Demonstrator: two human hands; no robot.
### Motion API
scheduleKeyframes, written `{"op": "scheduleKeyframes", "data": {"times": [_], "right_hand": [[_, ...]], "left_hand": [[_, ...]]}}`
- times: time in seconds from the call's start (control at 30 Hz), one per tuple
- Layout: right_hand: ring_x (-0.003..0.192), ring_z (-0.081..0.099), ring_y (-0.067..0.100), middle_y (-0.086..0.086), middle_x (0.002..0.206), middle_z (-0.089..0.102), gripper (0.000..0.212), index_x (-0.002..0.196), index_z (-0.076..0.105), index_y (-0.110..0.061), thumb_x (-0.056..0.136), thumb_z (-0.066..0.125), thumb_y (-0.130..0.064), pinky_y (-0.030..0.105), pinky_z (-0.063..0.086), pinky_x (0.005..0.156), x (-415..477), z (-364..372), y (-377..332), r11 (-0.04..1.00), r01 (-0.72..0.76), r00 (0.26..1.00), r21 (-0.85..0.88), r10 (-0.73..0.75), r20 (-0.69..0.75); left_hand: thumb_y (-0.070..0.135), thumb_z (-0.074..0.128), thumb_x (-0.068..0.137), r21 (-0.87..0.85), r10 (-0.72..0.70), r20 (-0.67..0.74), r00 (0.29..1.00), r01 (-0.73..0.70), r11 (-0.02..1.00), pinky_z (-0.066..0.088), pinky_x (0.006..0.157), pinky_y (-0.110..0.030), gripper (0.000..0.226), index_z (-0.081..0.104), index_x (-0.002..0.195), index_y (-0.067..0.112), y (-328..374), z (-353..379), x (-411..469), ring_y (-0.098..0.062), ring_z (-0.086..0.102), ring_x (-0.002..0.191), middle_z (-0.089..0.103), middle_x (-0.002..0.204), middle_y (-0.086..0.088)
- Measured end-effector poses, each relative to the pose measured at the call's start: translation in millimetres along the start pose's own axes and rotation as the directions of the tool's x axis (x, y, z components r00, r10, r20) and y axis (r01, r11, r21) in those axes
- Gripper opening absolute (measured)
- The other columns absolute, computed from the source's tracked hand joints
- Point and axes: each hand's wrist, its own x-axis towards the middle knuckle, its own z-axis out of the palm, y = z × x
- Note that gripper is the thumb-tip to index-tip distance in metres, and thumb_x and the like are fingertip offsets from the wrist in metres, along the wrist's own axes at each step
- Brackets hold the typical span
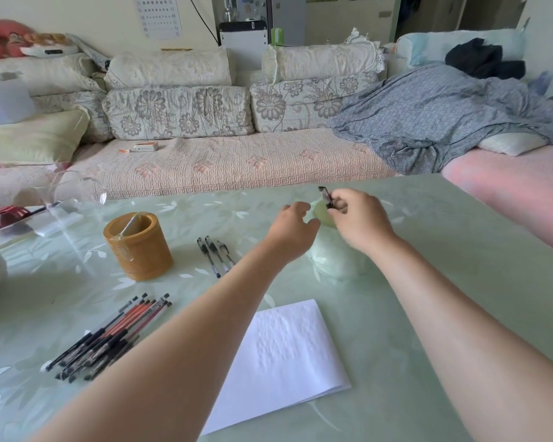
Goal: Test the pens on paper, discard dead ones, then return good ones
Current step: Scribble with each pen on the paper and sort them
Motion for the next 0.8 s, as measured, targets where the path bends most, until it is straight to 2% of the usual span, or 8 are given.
{"op": "scheduleKeyframes", "data": {"times": [0.07,0.13,0.2,0.3,0.47,0.6,0.7,0.8], "right_hand": [[0.094,0.063,0.025,-0.006,0.092,0.070,0.016,0.102,0.067,-0.027,0.090,0.058,-0.023,0.037,0.049,0.082,-0.5,3.5,-0.4,0.996,-0.009,0.993,-0.086,0.019,0.116],[0.103,0.062,0.027,-0.003,0.105,0.071,0.025,0.112,0.067,-0.029,0.094,0.050,-0.024,0.039,0.046,0.090,-0.8,6.3,0.2,0.990,0.001,0.988,-0.142,0.021,0.153],[0.111,0.059,0.028,-0.001,0.113,0.070,0.029,0.117,0.066,-0.025,0.096,0.046,-0.023,0.039,0.040,0.095,-1.7,6.8,0.9,0.983,0.023,0.992,-0.182,0.001,0.130],[0.116,0.053,0.028,-0.002,0.122,0.065,0.031,0.120,0.066,-0.029,0.094,0.049,-0.024,0.038,0.036,0.096,-2.6,6.2,-4.1,0.970,0.090,0.994,-0.226,-0.075,0.073],[0.103,0.055,0.027,0.000,0.102,0.064,0.022,0.101,0.072,-0.027,0.087,0.057,-0.020,0.037,0.043,0.087,-13.7,14.1,-37.7,0.947,0.255,0.965,-0.198,-0.261,-0.006],[0.095,0.059,0.015,-0.009,0.099,0.066,0.020,0.090,0.071,-0.031,0.089,0.053,-0.022,0.031,0.048,0.082,-34.7,32.9,-79.6,0.979,0.201,0.961,0.034,-0.203,0.185],[0.088,0.061,0.013,-0.012,0.096,0.069,0.020,0.092,0.071,-0.032,0.089,0.052,-0.024,0.031,0.050,0.077,-51.8,53.1,-103.4,0.981,0.186,0.931,0.047,-0.191,0.310],[0.072,0.057,0.009,-0.012,0.087,0.069,0.019,0.092,0.072,-0.031,0.088,0.054,-0.025,0.029,0.048,0.070,-67.4,77.6,-125.7,0.981,0.182,0.893,0.069,-0.194,0.405]], "left_hand": [[0.029,0.057,0.093,-0.002,0.007,0.008,1.000,-0.007,1.000,0.037,0.093,-0.024,0.046,0.049,0.137,0.016,-1.3,5.3,2.6,-0.020,0.053,0.120,0.052,0.134,-0.005],[0.028,0.060,0.092,-0.003,0.022,0.007,1.000,-0.022,1.000,0.038,0.090,-0.023,0.046,0.051,0.135,0.016,-2.8,7.7,2.3,-0.019,0.055,0.116,0.055,0.131,-0.003],[0.027,0.060,0.091,-0.001,0.032,0.001,0.999,-0.032,0.999,0.039,0.088,-0.023,0.046,0.051,0.135,0.018,-5.3,6.8,1.6,-0.019,0.056,0.113,0.056,0.130,-0.002],[0.026,0.060,0.092,0.001,0.035,0.004,0.999,-0.035,0.999,0.042,0.093,-0.027,0.046,0.051,0.136,0.019,-10.4,0.4,-3.9,-0.019,0.057,0.114,0.054,0.131,-0.001],[0.026,0.060,0.091,0.038,0.062,-0.021,0.998,-0.061,0.997,0.043,0.089,-0.027,0.037,0.057,0.127,0.018,-31.1,-19.9,-22.2,-0.019,0.059,0.106,0.058,0.120,0.000],[0.027,0.056,0.092,0.092,0.054,-0.025,0.998,-0.052,0.994,0.042,0.078,-0.027,0.024,0.063,0.113,0.019,-59.6,-48.2,-47.9,-0.017,0.060,0.097,0.065,0.107,0.004],[0.028,0.054,0.093,0.165,-0.005,-0.026,1.000,0.010,0.986,0.037,0.071,-0.025,0.021,0.062,0.111,0.023,-86.4,-74.1,-71.9,-0.017,0.059,0.090,0.063,0.100,0.007],[0.028,0.053,0.092,0.261,-0.053,-0.005,0.999,0.052,0.964,0.046,0.071,-0.029,0.019,0.065,0.106,0.028,-117.2,-106.0,-98.2,-0.018,0.060,0.089,0.064,0.099,0.008]]}}
